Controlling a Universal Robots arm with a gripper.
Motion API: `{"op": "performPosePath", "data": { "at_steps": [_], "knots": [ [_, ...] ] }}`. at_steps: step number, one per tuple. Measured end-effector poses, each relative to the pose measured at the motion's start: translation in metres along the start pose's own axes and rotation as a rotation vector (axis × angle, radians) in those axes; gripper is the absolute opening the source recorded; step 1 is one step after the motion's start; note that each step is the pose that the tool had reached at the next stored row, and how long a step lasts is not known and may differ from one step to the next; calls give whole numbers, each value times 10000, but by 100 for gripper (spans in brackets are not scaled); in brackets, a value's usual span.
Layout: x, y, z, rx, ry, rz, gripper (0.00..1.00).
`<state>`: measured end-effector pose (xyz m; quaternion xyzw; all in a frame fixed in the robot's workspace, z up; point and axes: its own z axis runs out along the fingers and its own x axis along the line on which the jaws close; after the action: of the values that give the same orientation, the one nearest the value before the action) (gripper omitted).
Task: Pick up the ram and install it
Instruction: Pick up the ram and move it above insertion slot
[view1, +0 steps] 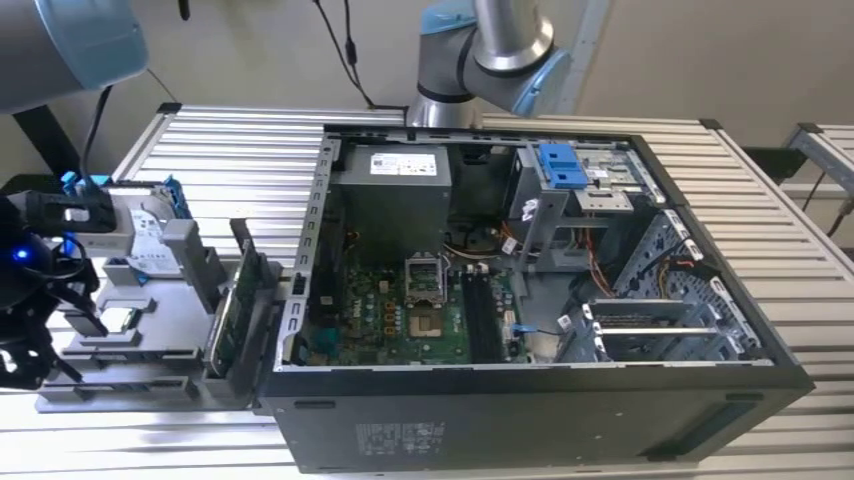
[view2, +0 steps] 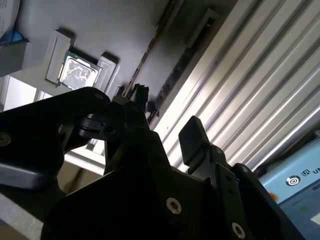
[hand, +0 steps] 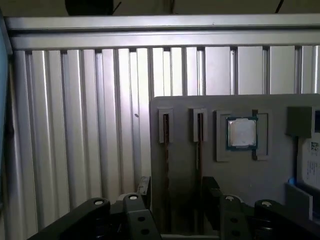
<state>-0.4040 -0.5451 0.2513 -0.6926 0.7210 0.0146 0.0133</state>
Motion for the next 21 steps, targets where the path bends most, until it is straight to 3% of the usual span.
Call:
{"op": "performPosePath", "data": {
  "at_steps": [21],
  "knots": [
    [36, -1, 335, -71, 3, -642, 54]
  ]
}}
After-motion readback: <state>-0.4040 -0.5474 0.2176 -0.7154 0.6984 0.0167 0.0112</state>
